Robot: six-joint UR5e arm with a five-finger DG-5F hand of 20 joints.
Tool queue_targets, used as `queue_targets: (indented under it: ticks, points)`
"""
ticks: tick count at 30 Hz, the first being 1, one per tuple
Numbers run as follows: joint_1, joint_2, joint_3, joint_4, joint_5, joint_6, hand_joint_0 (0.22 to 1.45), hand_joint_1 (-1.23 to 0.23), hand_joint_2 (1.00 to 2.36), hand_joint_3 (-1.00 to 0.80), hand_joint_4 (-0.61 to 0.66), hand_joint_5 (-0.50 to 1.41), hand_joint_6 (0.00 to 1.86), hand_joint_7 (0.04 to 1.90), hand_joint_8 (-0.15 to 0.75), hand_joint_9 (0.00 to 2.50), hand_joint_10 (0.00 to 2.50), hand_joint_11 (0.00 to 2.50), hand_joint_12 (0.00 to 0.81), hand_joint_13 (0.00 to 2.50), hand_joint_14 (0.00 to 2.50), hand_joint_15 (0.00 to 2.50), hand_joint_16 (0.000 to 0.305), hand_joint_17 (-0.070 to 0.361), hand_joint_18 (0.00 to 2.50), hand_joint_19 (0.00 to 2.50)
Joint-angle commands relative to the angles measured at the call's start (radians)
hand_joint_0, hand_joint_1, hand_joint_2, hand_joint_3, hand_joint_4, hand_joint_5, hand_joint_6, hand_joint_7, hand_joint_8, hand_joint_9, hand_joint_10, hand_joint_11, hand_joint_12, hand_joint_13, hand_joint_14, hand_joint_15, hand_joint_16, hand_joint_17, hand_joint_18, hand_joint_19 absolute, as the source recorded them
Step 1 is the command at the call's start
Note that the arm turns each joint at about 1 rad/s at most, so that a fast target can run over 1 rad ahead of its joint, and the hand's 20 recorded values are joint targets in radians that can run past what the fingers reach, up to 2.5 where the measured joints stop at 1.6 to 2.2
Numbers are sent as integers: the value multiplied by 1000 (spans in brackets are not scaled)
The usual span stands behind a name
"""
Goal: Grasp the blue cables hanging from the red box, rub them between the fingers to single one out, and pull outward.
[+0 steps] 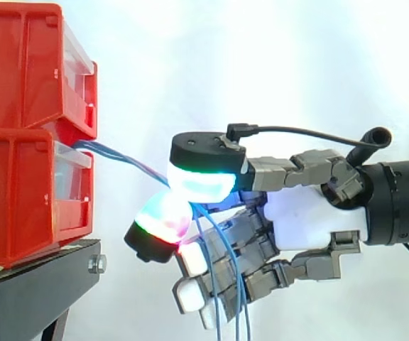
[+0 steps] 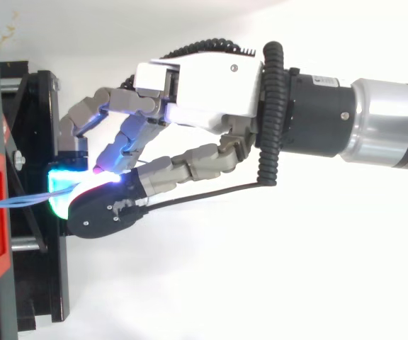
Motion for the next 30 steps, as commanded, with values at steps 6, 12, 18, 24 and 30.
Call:
queue_targets:
  ticks: [6, 12, 18, 24, 30]
  points:
    - [-1, 17, 1, -47, -1, -4, 509, -573, 1001, -492, 121, -147, 887, 928, 262, 998, 19, 641, 316, 874, 23, 604, 45, 102, 718, 589]
    - [-1, 17, 1, -47, -1, -4, 542, -502, 1005, -431, 104, -137, 869, 964, 254, 1011, 22, 643, 308, 880, 25, 611, 43, 98, 707, 610]
    - [-2, 30, 1, -47, 3, -4, 558, -619, 1017, -203, 88, -135, 868, 1055, 263, 1020, 21, 649, 319, 894, 25, 608, 46, 103, 744, 597]
    - [-2, 31, 1, -49, 3, -4, 590, -747, 1017, -90, -6, -156, 921, 943, 264, 949, 18, 640, 321, 885, 26, 605, 47, 106, 760, 582]
    - [-2, 33, 1, -49, 3, -4, 687, -917, 1022, -183, -149, -185, 938, 1098, 209, 884, 21, 658, 289, 858, 26, 620, 40, 90, 735, 599]
